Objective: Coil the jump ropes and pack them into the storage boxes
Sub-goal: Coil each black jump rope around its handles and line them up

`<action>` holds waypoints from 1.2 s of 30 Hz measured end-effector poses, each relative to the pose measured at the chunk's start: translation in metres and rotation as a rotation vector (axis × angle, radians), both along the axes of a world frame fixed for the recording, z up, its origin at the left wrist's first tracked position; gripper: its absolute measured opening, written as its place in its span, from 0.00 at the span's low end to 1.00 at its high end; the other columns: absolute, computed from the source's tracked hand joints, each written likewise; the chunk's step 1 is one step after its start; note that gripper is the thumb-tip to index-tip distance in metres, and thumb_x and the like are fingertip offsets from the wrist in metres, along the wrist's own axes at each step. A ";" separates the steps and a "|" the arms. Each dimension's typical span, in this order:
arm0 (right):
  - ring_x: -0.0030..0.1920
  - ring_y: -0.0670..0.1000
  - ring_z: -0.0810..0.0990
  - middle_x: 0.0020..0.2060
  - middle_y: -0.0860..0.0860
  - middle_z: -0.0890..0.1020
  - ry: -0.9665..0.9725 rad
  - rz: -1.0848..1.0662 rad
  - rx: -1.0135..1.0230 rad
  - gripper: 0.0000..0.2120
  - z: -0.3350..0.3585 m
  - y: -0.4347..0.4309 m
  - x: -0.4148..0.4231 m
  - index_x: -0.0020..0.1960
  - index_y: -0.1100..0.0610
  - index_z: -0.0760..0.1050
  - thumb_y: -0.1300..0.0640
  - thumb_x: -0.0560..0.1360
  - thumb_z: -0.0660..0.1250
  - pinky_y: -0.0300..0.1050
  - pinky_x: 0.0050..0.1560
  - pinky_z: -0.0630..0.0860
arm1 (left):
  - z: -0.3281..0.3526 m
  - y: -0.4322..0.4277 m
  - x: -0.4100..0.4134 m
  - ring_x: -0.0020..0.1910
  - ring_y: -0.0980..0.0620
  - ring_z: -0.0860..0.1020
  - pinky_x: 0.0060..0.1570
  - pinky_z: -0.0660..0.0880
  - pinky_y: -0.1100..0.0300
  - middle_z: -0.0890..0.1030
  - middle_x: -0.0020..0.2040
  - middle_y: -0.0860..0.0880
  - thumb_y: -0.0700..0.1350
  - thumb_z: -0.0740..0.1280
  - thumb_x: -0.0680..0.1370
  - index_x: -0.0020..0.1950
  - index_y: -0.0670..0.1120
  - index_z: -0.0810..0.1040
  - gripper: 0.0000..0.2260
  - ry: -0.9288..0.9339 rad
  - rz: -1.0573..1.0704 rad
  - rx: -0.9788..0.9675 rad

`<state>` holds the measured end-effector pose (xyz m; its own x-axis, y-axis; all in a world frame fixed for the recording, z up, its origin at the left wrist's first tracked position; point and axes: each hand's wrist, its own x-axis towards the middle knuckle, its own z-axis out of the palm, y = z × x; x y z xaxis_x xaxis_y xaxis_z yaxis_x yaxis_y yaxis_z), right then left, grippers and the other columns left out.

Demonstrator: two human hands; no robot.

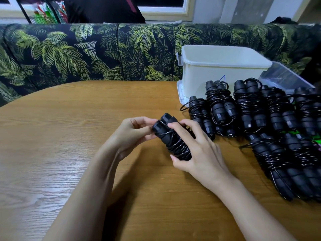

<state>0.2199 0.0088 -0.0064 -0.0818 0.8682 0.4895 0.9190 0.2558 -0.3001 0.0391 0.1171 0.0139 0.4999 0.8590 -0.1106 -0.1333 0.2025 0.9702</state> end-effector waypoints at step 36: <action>0.56 0.53 0.80 0.69 0.38 0.65 0.089 -0.211 -0.130 0.41 -0.008 0.005 -0.006 0.74 0.34 0.56 0.45 0.68 0.74 0.48 0.44 0.76 | -0.018 -0.009 0.021 0.51 0.54 0.82 0.54 0.76 0.60 0.85 0.49 0.49 0.40 0.68 0.80 0.56 0.43 0.79 0.06 0.139 0.055 0.413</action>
<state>0.2140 0.0139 -0.0144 0.1455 0.9178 0.3695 0.9166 0.0155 -0.3996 0.0597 0.1084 -0.0046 0.4565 0.8703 0.1851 0.0043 -0.2102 0.9776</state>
